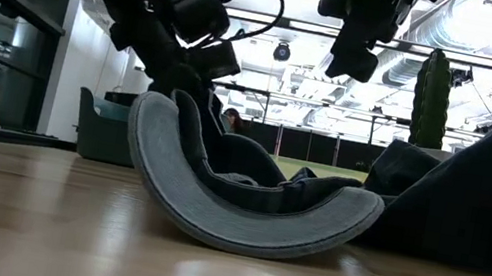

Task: Pick & Place hat
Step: Put the top blue cap into the blue bin

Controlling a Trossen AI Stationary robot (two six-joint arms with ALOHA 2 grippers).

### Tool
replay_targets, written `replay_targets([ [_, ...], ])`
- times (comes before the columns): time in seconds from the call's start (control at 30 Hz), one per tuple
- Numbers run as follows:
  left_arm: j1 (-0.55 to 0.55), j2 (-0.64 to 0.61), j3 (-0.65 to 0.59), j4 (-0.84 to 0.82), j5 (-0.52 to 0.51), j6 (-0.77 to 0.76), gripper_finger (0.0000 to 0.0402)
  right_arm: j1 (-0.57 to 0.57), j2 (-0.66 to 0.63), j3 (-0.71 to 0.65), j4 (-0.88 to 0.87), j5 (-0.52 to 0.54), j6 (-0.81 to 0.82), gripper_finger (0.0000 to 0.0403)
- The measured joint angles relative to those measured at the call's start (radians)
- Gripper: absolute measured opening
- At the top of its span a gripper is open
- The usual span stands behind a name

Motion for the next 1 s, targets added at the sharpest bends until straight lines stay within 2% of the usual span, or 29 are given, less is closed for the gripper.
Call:
replay_targets([
  [0.43,-0.002,0.000,0.000,0.018,0.049,-0.042,0.0010,0.000,0.000,0.000,0.000,0.020,0.000,0.0183],
  [0.8,-0.002,0.000,0.001,0.028,0.010,-0.094,0.0001,0.000,0.000,0.000,0.000,0.019,0.003,0.0183],
  [1.0,-0.002,-0.023,0.082,-0.098,0.011,-0.070,0.0000,-0.002,0.000,0.000,-0.001,0.015,0.035,0.0183],
])
